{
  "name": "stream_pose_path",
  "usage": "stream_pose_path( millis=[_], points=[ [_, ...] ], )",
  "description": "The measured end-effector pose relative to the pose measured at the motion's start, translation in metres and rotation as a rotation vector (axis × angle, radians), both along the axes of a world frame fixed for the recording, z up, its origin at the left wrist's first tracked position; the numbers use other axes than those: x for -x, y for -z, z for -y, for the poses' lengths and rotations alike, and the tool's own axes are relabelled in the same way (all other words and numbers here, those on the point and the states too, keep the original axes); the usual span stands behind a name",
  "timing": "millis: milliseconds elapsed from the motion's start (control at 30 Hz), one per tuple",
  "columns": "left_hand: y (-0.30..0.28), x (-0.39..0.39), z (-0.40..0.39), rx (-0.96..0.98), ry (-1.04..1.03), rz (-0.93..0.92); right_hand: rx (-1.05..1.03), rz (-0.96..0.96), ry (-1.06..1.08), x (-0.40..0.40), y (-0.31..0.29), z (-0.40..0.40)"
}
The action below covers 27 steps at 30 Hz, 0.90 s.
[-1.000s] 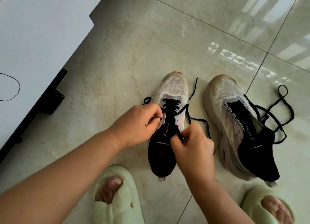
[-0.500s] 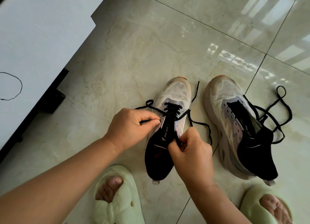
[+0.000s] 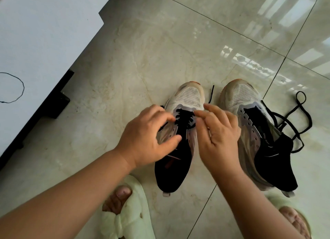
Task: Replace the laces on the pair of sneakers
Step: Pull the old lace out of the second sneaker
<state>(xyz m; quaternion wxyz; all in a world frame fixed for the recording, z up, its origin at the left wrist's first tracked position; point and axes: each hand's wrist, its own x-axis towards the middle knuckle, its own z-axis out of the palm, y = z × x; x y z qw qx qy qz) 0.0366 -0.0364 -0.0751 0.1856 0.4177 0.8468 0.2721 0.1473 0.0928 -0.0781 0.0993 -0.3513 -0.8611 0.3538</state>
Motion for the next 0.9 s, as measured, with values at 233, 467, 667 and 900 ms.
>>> stream_pose_path(
  millis=[233, 467, 667, 900],
  points=[
    [0.007, -0.018, -0.009, 0.046, -0.017, -0.045, 0.142, 0.131, -0.063, 0.006, 0.002, -0.015],
    [0.009, -0.021, -0.01, 0.019, -0.06, -0.039, 0.177, 0.269, -0.052, 0.02, 0.0, -0.014],
    [0.009, -0.025, -0.011, -0.028, -0.098, -0.012, 0.075, 0.486, -0.111, 0.038, -0.001, -0.012],
    [0.006, -0.024, -0.009, -0.025, -0.122, -0.02, 0.249, 0.363, -0.222, 0.038, 0.008, -0.023]
  ],
)
